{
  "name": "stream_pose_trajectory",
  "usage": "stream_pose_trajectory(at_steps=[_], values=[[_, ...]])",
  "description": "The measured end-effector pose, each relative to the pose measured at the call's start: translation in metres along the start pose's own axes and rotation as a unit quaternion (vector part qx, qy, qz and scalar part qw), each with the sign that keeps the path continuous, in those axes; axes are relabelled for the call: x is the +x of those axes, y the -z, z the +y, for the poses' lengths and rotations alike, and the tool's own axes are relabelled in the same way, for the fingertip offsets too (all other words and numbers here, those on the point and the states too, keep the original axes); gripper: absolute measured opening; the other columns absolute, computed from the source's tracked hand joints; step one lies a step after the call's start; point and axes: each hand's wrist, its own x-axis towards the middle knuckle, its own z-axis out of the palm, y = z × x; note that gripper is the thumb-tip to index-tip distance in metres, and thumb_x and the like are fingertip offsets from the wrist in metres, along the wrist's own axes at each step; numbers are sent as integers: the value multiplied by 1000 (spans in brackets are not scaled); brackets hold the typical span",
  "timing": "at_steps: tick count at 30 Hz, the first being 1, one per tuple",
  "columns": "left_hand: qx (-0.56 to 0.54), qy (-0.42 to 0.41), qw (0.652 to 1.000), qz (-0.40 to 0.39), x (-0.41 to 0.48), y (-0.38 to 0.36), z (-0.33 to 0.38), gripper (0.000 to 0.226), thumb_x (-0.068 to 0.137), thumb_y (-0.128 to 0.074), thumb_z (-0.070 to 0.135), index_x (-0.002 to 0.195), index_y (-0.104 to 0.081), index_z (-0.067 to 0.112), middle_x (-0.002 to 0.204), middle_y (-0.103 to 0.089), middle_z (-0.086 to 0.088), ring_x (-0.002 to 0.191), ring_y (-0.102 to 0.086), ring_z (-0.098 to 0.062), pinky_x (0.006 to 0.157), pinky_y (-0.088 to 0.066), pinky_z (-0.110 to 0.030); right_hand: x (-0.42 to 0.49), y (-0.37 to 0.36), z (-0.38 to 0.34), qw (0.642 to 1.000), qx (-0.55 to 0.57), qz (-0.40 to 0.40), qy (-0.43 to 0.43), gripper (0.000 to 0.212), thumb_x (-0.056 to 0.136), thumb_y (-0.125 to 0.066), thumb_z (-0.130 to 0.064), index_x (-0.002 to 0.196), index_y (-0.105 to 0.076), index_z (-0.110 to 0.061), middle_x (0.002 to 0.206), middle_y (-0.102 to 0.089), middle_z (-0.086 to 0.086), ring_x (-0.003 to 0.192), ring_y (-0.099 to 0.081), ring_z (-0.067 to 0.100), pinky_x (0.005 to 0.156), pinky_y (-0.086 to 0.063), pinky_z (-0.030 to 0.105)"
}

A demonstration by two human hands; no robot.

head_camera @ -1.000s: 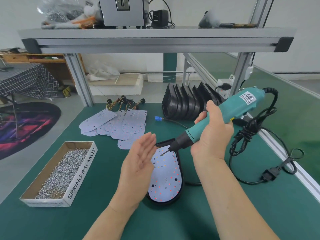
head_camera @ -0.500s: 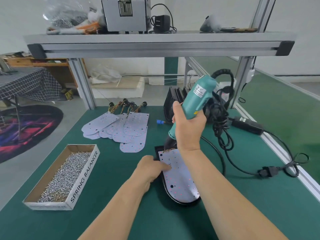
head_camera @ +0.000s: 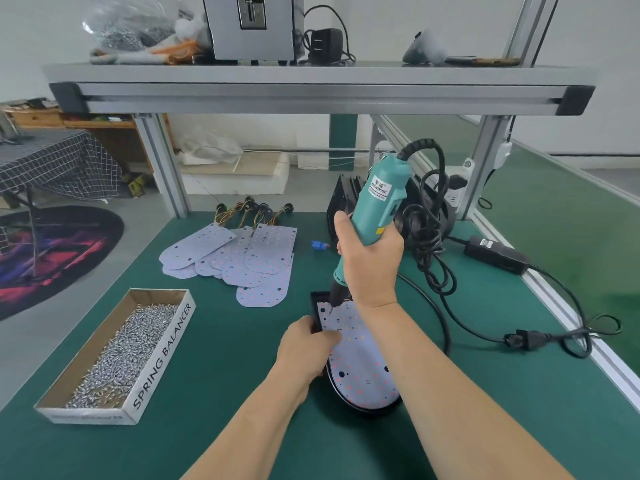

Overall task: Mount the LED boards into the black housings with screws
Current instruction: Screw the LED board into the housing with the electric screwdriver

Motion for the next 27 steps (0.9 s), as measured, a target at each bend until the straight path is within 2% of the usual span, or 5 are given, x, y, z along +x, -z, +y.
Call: stream_pose_trajectory(at_steps=[2,10,14,19,27], values=[[-3,0,1000,1,1,0,-1,48,58,-57,27,98,-64,2,86,-68,-14,66,-55,-24,51,-39,-26,-2,1,2,1000,0,0,1,36,82,-72,-24,81,-52,6,65,-53,23,56,-50,39,53,-47,41],[-8,1,1000,-3,2,0,-2,47,58,-58,27,99,-64,3,84,-68,-14,64,-54,-24,50,-39,-25,-6,-3,6,1000,-3,-8,-4,38,81,-72,-27,78,-50,4,65,-53,23,54,-49,27,52,-46,44],[-5,1,1000,-4,4,0,-4,46,58,-58,27,96,-64,3,80,-66,-7,64,-55,-23,49,-40,-24,-7,-5,8,1000,-12,-20,2,39,80,-72,-29,78,-51,4,65,-54,24,58,-51,39,54,-46,48],[-9,-4,1000,4,5,0,-4,47,57,-58,27,95,-61,-1,77,-62,-7,61,-50,-22,45,-35,-21,-6,-8,9,999,-33,-37,6,37,78,-71,-34,72,-50,-4,57,-52,7,55,-48,29,55,-47,48],[-28,3,999,17,4,-2,-7,47,57,-59,24,94,-60,-3,91,-69,-22,71,-55,-23,64,-39,-35,-8,-9,13,999,-39,-27,1,33,80,-71,-27,64,-43,-16,52,-44,-13,51,-40,14,52,-38,34]])
